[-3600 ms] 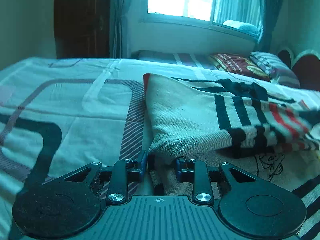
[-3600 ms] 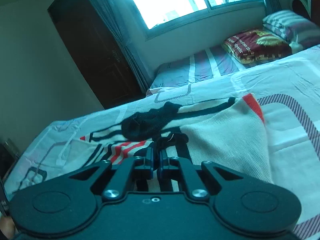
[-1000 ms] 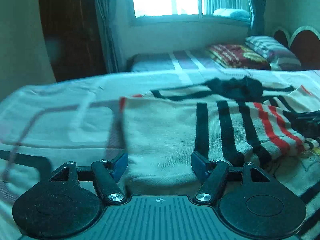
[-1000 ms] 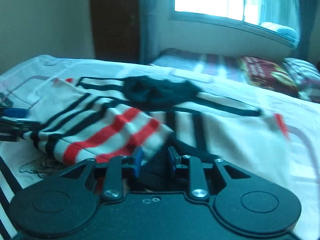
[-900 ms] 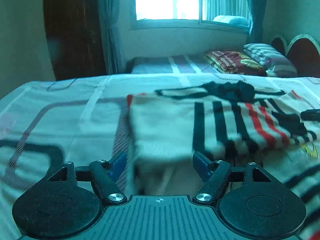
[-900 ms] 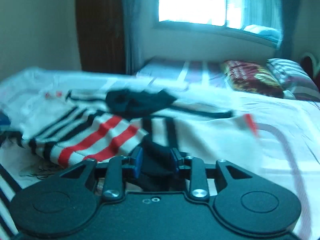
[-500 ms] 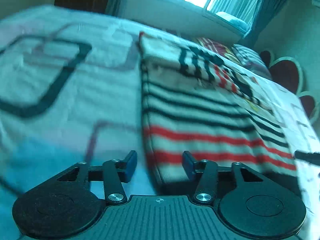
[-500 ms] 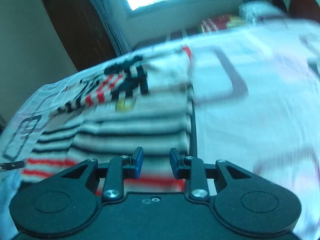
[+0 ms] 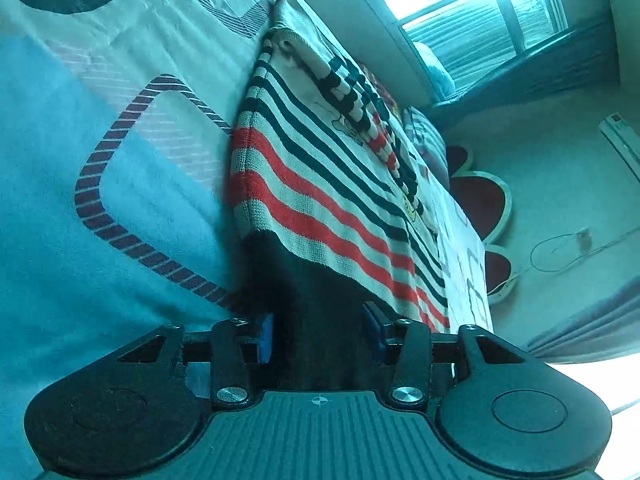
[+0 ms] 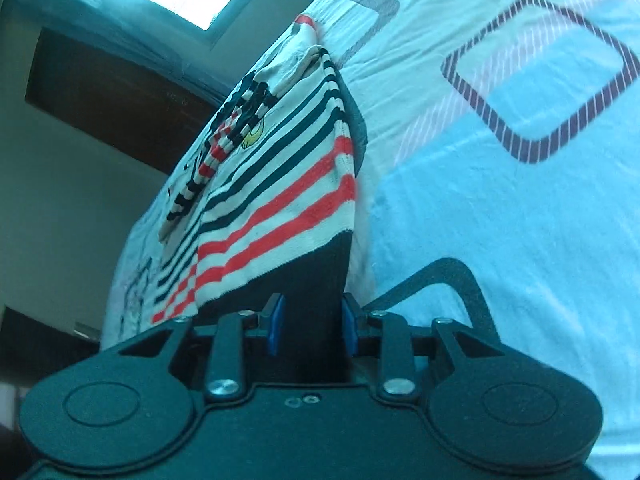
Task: Fold small clothes
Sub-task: 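Grasp the black hem with both grippers and lift it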
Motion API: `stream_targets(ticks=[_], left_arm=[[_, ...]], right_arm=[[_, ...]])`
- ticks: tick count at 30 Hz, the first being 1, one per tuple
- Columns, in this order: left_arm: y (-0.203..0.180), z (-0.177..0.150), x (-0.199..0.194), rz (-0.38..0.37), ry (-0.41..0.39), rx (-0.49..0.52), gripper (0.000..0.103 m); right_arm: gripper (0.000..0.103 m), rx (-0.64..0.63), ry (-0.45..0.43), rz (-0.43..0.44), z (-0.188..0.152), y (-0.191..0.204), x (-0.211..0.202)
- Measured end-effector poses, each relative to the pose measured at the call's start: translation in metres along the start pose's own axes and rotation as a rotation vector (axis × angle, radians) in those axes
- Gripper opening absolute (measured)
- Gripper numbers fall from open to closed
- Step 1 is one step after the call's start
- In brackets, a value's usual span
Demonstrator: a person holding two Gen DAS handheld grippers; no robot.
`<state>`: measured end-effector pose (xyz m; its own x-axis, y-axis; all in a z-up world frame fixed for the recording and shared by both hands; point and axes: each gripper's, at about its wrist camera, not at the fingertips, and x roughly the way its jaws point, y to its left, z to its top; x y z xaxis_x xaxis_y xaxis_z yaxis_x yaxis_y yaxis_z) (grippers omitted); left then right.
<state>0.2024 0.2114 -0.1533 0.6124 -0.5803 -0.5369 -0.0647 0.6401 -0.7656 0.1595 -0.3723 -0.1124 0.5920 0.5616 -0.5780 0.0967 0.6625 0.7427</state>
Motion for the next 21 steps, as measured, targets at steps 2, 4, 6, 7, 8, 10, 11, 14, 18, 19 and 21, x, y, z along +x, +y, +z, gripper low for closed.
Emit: stream_targets(ticks=[2,4,6,7,8,10,11,14,18,19,21], left_arm=[[-0.005,-0.001,0.004,0.006,0.004,0.024,0.043],[-0.009,0.0,0.009,0.004,0.0,0.034,0.043],[-0.009,0.0,0.01,-0.006,-0.006,0.028,0.041],[-0.01,-0.001,0.011,-0.009,-0.005,0.028,0.041],[-0.011,-0.002,0.01,-0.011,-0.003,0.034,0.041],[-0.01,-0.008,0.008,-0.035,0.016,0.04,0.041],[-0.011,-0.013,0.008,-0.041,0.022,0.044,0.041],[-0.011,-0.027,0.004,-0.085,0.05,0.031,0.041],[0.0,-0.028,-0.001,-0.102,-0.018,-0.024,0.041],[0.003,-0.024,0.0,-0.105,-0.042,-0.045,0.041],[0.007,-0.014,0.003,-0.1,-0.078,-0.07,0.041]], right_arm=[[0.03,0.009,0.003,0.01,0.001,-0.002,0.002],[0.029,0.018,0.003,0.018,0.0,-0.006,0.0],[0.028,0.033,0.002,0.027,0.0,-0.009,-0.001],[0.028,0.041,0.005,0.032,-0.001,-0.01,-0.002],[0.028,0.039,0.009,0.033,-0.002,-0.009,-0.003],[0.028,0.03,0.015,0.031,-0.007,-0.009,-0.006],[0.028,0.025,0.017,0.032,-0.009,-0.008,-0.007],[0.028,0.027,0.027,0.037,-0.015,-0.009,-0.011],[0.028,0.03,0.017,0.043,-0.019,-0.012,-0.014],[0.028,0.034,0.016,0.046,-0.018,-0.012,-0.013],[0.028,0.05,0.014,0.054,-0.012,-0.013,-0.008]])
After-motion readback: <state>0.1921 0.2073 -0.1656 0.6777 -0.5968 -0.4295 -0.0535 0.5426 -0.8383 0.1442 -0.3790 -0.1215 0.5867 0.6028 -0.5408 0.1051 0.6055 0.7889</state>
